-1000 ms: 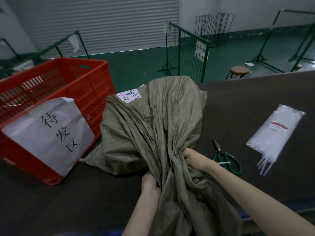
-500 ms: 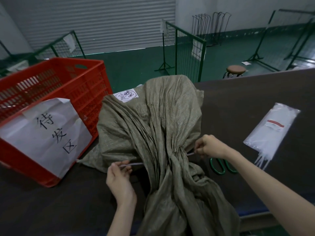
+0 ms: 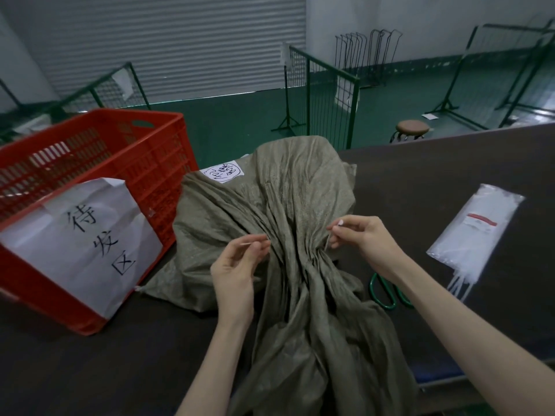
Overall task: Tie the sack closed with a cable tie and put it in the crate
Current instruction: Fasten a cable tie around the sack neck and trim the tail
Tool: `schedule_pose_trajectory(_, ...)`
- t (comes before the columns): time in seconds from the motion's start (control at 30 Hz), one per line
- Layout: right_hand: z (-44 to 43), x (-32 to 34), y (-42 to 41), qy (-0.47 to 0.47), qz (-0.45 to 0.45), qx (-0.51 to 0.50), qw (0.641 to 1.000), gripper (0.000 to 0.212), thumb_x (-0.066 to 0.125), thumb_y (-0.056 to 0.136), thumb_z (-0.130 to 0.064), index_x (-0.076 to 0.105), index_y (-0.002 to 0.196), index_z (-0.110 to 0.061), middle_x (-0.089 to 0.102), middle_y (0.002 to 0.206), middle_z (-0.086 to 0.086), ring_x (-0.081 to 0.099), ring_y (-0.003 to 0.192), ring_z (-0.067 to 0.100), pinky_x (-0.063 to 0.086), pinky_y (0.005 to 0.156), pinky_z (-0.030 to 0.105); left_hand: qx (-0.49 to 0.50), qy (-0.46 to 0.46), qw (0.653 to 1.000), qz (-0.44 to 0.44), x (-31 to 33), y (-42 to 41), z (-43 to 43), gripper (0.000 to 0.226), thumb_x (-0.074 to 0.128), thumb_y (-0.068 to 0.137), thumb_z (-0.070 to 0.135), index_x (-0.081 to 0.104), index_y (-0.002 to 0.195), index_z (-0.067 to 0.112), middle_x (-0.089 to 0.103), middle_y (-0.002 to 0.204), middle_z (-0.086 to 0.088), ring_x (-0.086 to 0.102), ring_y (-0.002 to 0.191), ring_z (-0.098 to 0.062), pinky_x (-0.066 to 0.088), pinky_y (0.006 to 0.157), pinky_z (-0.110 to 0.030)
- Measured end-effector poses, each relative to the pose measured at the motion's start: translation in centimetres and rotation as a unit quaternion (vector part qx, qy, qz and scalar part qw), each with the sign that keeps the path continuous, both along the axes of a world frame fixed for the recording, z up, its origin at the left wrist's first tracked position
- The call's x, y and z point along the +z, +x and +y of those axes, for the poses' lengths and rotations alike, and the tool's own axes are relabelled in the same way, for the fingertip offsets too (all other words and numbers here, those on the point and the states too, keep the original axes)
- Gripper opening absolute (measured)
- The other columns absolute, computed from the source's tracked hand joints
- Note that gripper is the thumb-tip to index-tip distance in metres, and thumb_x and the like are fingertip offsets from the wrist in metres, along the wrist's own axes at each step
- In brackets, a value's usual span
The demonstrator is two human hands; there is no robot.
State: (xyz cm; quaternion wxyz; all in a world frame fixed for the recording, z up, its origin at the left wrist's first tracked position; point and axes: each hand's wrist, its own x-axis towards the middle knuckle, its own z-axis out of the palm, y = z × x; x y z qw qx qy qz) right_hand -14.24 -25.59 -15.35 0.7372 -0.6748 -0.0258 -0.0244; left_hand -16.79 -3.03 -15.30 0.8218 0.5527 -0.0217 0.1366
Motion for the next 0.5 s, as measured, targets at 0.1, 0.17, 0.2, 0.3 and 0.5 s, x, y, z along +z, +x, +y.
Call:
schedule_pose_trajectory(0.1,1.3,1.1,0.3,-0.036,-0.051,-0.03,0.998,0.031,0.065,0.083,0.003,0.075,0.068,-0.022,0.071,0.07,-0.004,0.061,0.068,0.007,0.049,0.069,0.018,-0.046,0.024,0.999,-0.014,1.0,0.7,-0.8,0.015,0.055,0.088,-0.008,0.067,0.085,0.002,0.075,0.078,-0.001,0.07,0.074,-0.011,0.056,0.075,-0.021)
schedule_pose_trajectory(0.17,2.1,1.5,0.3,-0.031,-0.064,-0.026,0.997,0.023,0.064,0.083,0.003,0.075,0.074,-0.015,0.073,0.07,-0.004,0.064,0.072,0.008,0.05,0.074,0.018,-0.064,0.048,0.997,-0.014,1.5,1.2,-1.2,0.016,0.057,0.087,-0.008,0.067,0.083,0.002,0.074,0.074,-0.001,0.068,0.068,-0.01,0.055,0.069,-0.019)
schedule_pose_trajectory(0.2,2.5,1.6,0.3,-0.025,-0.064,-0.02,0.997,0.018,0.064,0.083,0.004,0.074,0.078,-0.01,0.073,0.067,-0.003,0.064,0.07,0.008,0.051,0.073,0.017,-0.069,0.063,0.996,-0.013,1.7,1.5,-1.5,0.017,0.058,0.086,-0.008,0.068,0.08,0.004,0.073,0.07,0.0,0.065,0.063,-0.007,0.054,0.064,-0.017)
schedule_pose_trajectory(0.3,3.4,1.3,0.0,0.015,-0.05,-0.004,0.999,0.014,0.06,0.085,0.002,0.073,0.088,-0.005,0.066,0.058,-0.001,0.059,0.06,0.008,0.049,0.066,0.015,-0.072,0.126,0.989,-0.025,2.1,2.0,-2.1,0.021,0.062,0.084,-0.004,0.068,0.073,0.013,0.066,0.059,0.006,0.053,0.051,-0.002,0.045,0.054,-0.014)
schedule_pose_trajectory(0.5,4.2,0.4,-0.2,0.185,0.004,0.027,0.982,0.006,0.06,0.078,-0.006,0.058,0.083,-0.007,0.058,0.053,0.001,0.048,0.048,0.008,0.036,0.05,0.016,-0.091,0.143,0.985,-0.028,1.3,1.5,-3.5,0.024,0.055,0.092,0.004,0.065,0.073,0.014,0.056,0.057,0.011,0.048,0.059,0.002,0.039,0.063,-0.012)
